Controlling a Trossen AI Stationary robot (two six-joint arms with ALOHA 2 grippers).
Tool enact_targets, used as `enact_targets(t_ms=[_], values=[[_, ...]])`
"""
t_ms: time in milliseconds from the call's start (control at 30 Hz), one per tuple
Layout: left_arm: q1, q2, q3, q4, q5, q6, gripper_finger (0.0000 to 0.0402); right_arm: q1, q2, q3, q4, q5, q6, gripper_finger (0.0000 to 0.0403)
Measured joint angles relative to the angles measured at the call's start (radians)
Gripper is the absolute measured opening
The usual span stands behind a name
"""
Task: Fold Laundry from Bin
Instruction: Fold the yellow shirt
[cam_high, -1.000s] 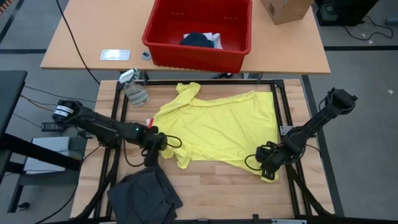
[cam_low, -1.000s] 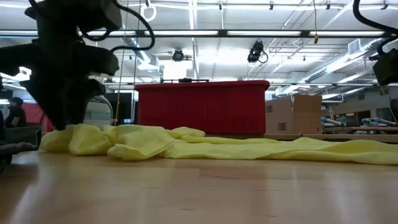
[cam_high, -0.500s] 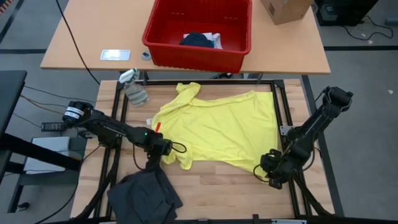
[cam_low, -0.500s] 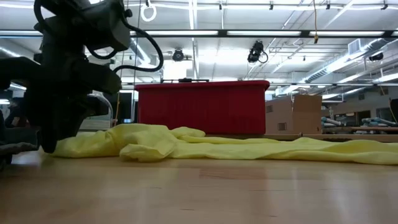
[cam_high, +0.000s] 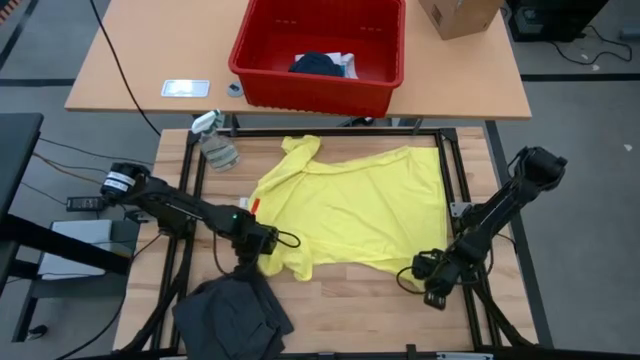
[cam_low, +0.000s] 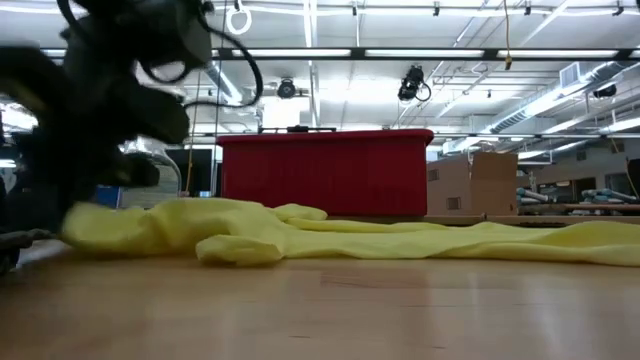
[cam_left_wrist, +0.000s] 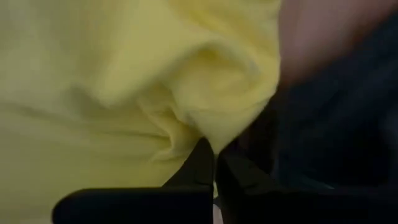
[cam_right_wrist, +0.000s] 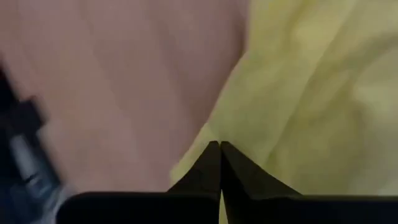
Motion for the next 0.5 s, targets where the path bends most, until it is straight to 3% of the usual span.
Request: enact_targets(t_ms=[233,400,500], values=[[-0.080,-0.123,0.195,-0.219,0.020,0.017,0.0002,0.018,-0.121,0.193,-0.222,-0.067,-0.028,0.0004],[-0.071,-0.194,0.225,-0.286,-0.072,0.020,0.0001,0.017,-0.174,0.300,-0.523,0.125,-0.017,0.0005],[-0.055,-0.204,0.181,-0.295,-0.080,0.022,0.0001,0.017,-0.174,0.266,-0.490,0.160,0.043,0.0028]])
